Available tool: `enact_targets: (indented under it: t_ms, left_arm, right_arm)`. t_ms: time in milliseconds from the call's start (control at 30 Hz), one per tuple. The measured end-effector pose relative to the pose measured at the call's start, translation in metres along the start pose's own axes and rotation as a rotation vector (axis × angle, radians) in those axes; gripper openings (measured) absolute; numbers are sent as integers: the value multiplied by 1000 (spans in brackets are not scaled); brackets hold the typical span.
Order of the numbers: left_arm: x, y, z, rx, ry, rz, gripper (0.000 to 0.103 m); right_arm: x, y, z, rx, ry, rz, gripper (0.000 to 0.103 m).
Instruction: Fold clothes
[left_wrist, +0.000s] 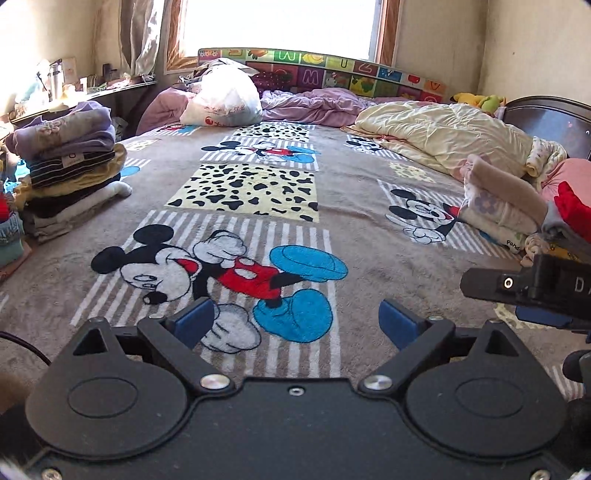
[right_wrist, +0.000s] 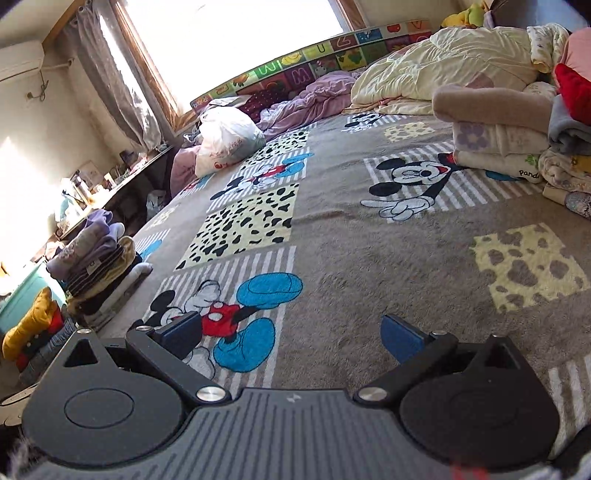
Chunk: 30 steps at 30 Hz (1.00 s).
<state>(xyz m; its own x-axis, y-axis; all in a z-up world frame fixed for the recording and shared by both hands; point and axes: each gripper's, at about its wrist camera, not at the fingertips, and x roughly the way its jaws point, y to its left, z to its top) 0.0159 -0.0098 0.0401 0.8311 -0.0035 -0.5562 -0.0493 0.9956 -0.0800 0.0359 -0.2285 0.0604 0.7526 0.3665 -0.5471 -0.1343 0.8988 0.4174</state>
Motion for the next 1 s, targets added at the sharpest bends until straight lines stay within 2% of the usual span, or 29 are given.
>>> enact_targets:
  t_ms: [33, 133, 267, 433, 600, 900, 1000]
  left_arm:
    - [-2, 1, 1, 6, 1, 4, 102]
    - [-11, 4, 1, 20, -15, 28, 103]
    - [-20, 8, -1, 9, -28, 16, 103]
    - [-25, 13, -2, 13, -4, 4, 103]
    - [-34, 15, -1, 28, -16, 54, 103]
    - [-35, 25, -7, -8, 30, 33, 103]
    - [-32, 25, -9, 16, 46, 47, 103]
  right_arm:
    - [1, 4, -5, -13, 8, -7, 102]
    - [-2, 13, -16, -22, 14, -22, 102]
    - [-12, 21, -22, -55, 7, -56, 102]
    - [-17, 27, -26, -87, 4, -79, 102]
    - [-20, 30, -30, -105, 9, -95, 103]
    - [-21, 32, -37, -113, 13, -109, 103]
    - [-17, 34, -41, -123, 27, -113, 103]
